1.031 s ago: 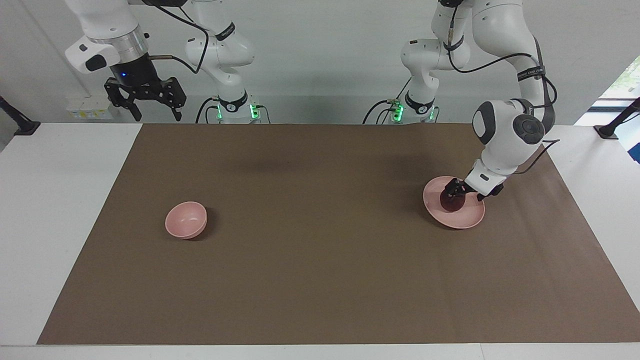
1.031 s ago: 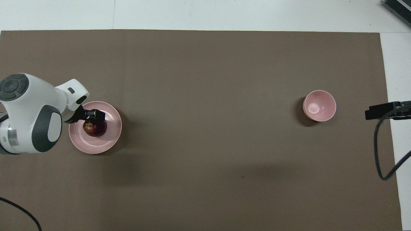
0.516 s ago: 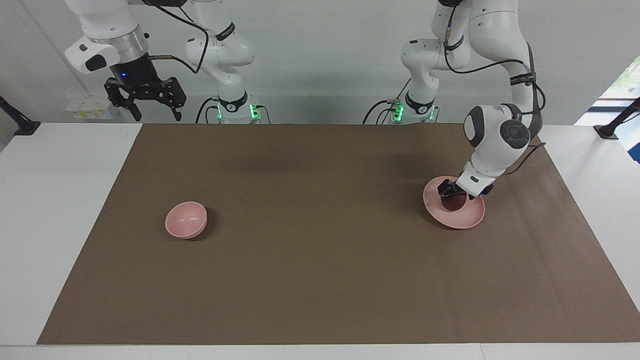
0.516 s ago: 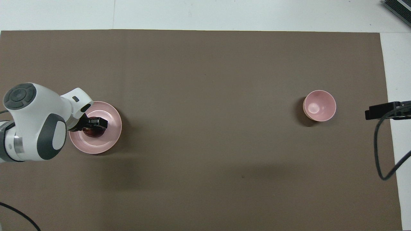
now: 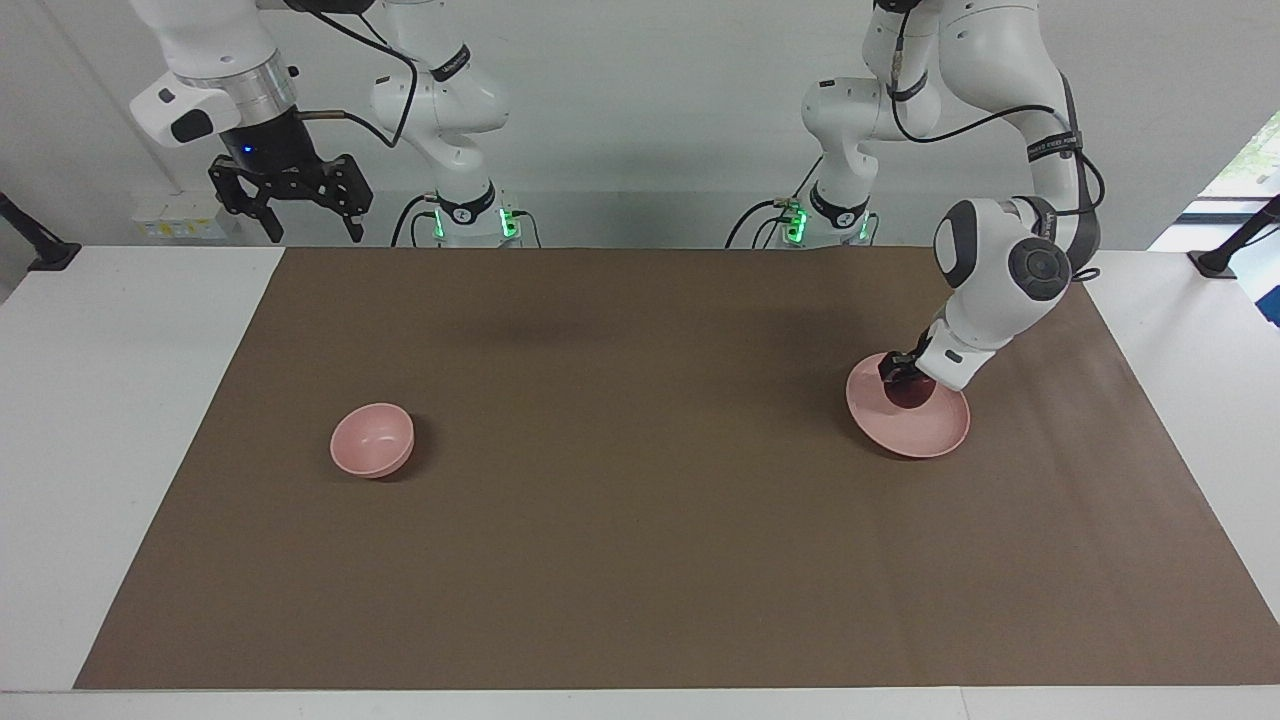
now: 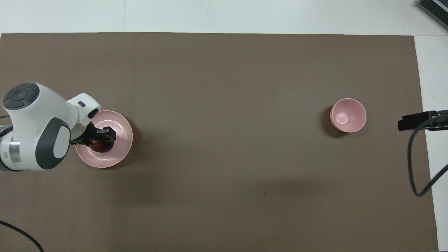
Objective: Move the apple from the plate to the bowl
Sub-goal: 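Reach the left gripper down over the red apple on the plate, then close the left gripper on the red apple and lift it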
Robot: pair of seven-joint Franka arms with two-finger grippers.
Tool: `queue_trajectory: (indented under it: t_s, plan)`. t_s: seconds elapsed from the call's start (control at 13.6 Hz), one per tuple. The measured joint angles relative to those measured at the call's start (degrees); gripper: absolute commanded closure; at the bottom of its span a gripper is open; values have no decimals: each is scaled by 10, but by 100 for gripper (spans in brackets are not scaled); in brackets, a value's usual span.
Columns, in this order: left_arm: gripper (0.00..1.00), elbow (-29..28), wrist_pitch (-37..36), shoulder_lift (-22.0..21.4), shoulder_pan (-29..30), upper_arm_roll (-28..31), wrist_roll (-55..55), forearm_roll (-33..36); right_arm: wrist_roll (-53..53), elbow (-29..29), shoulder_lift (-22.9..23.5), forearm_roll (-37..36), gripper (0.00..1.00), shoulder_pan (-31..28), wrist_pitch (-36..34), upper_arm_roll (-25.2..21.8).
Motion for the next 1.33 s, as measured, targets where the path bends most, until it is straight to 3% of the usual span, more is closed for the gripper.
queue_trajectory:
  t_s: [0.22, 0.44, 1.03, 1.33]
  plan:
    - [100, 65, -75, 23, 0, 1, -1, -4, 0, 0, 0, 0, 0, 0, 0, 0]
    - [100, 105, -105, 39, 0, 0, -5, -26, 0, 0, 0, 0, 0, 0, 0, 0]
    - [100, 214, -195, 38, 0, 0, -36, -148, -10, 0, 0, 0, 0, 1, -1, 1]
    - [100, 239, -246, 37, -2, -5, -83, -186, -46, -2, -1, 22, 0, 5, -4, 4]
